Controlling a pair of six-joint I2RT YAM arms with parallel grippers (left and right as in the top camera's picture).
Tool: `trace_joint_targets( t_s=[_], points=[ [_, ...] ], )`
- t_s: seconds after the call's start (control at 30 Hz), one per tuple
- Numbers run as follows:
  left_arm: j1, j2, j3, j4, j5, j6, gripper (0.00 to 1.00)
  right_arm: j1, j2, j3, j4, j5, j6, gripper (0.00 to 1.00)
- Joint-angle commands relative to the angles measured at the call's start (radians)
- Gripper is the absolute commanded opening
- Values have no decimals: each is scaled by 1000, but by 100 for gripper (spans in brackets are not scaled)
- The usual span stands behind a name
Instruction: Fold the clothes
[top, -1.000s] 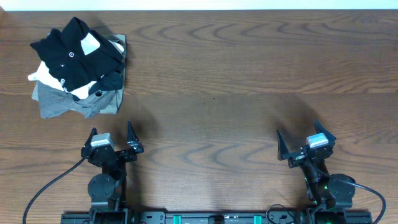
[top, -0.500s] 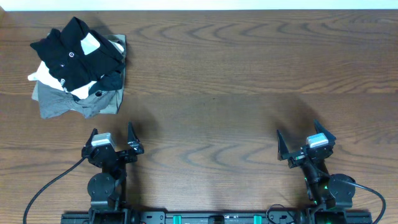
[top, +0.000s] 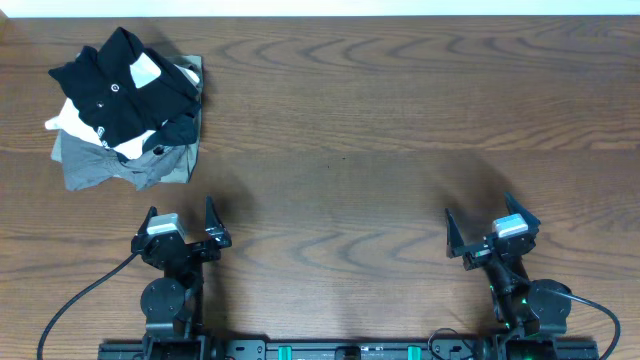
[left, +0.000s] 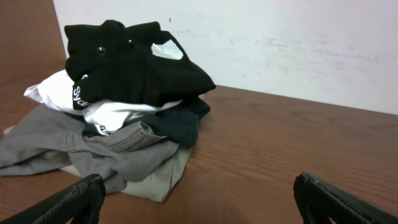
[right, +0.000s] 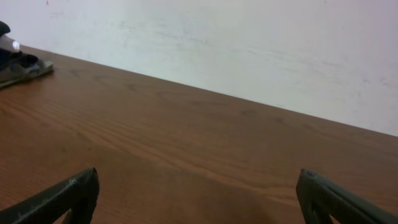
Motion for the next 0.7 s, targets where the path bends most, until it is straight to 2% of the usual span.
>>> trace_joint_targets(
  t_s=[0.0, 0.67],
  points=[
    [2, 1, -19, -41, -5, -9, 98, -8, -4, -2, -5, -7, 11, 99],
    [9, -10, -19, -41, -5, -9, 98, -8, -4, -2, -5, -7, 11, 99]
  ],
)
